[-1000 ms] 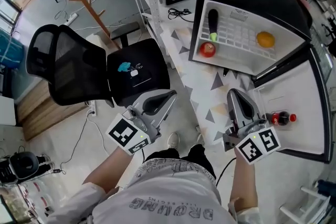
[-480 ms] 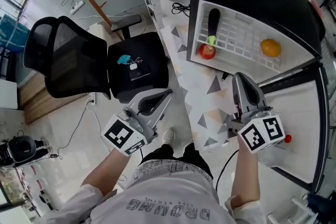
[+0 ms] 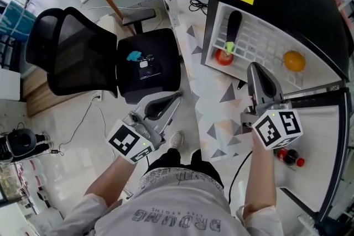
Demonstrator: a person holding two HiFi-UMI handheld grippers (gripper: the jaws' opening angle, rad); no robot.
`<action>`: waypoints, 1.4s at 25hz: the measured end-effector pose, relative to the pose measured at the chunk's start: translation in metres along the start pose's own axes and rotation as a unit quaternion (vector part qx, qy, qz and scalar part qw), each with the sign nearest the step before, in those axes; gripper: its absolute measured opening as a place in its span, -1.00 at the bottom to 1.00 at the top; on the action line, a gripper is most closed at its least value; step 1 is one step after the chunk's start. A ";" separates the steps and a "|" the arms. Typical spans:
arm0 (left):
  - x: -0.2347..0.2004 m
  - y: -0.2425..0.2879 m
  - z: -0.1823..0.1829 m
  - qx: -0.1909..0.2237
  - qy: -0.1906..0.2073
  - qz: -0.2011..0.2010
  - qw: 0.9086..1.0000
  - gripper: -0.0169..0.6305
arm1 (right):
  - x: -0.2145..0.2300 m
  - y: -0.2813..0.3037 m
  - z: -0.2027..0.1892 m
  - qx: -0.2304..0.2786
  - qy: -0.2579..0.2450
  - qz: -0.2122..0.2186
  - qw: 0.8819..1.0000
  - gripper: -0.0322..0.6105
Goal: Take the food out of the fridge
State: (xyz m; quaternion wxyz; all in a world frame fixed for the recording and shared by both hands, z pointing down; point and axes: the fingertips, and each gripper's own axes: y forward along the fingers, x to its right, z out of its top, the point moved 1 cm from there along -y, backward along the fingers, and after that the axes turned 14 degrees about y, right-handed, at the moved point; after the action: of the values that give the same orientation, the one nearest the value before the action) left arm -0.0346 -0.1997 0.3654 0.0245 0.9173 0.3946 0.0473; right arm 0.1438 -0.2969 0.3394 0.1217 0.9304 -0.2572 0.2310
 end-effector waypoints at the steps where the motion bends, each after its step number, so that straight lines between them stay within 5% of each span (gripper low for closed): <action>1: -0.002 0.000 -0.001 0.000 -0.001 0.003 1.000 -0.93 | 0.001 0.004 0.001 -0.001 0.000 0.000 1.000 -0.89; 12: -0.026 0.004 -0.009 0.002 -0.012 0.021 1.000 -0.93 | 0.014 0.050 0.004 -0.011 -0.020 -0.017 1.000 -0.89; 35: -0.063 -0.007 -0.020 0.009 -0.029 0.040 0.999 -0.93 | 0.038 0.116 -0.022 -0.081 -0.070 -0.093 0.990 -0.42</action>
State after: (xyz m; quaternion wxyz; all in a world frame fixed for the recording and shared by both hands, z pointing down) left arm -0.0848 -0.2406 0.3801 0.0262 0.9336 0.3569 0.0180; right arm 0.1025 -0.4023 0.3891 0.1991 0.9514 -0.1950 0.1312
